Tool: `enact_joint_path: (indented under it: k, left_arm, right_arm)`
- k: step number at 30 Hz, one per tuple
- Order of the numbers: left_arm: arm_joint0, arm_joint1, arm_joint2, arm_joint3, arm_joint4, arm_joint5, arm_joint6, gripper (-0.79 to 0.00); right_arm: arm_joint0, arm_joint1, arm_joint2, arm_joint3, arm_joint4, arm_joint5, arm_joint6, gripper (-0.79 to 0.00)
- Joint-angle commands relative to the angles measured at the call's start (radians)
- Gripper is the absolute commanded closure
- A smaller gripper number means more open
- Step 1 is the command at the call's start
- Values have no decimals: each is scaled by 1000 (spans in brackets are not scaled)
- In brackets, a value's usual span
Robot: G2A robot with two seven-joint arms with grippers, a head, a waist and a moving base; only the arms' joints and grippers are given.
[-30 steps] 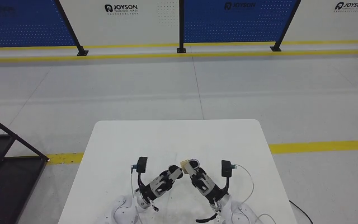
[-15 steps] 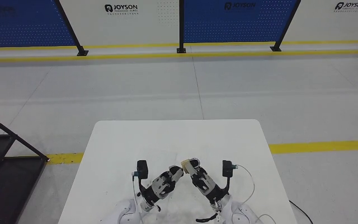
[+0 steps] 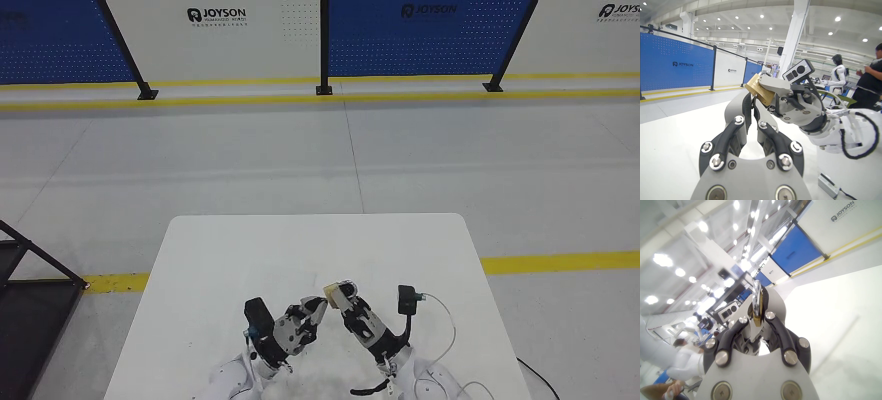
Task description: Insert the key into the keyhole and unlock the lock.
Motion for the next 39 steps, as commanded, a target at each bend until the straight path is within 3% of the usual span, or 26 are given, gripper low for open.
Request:
enact_joint_path:
  k: [1, 8, 15, 20, 22, 28, 32, 39]
  left_arm:
    - [-3, -1, 5, 4, 29, 23, 26, 0]
    - [-15, -2, 17, 18, 121, 106, 110, 0]
    - [-20, -3, 25, 32, 233, 254, 146, 0]
    - [-24, -7, 37, 39, 178, 216, 171, 0]
    - [-25, -7, 33, 43, 136, 184, 173, -770]
    - [-1, 6, 1, 36, 23, 18, 164, -785]
    - [46, 28, -68, 14, -49, -107, 129, -785]
    - [160, 78, -257, -25, -149, -323, 79, -785]
  right_arm:
    - [1, 0, -1, 0, 1, 1, 0, 0]
    - [3, 2, -3, -3, 4, 6, 2, 0]
    - [3, 4, -3, -4, 7, 3, 2, 0]
    - [1, 6, 0, -7, 6, 2, 2, 0]
    - [0, 7, 4, -8, 6, 3, -3, 0]
    - [4, 5, 25, -2, -22, 67, -68, 0]
    - [15, 0, 14, 17, -78, 129, -104, 0]
    - [72, -14, -65, 91, -186, 293, 17, 0]
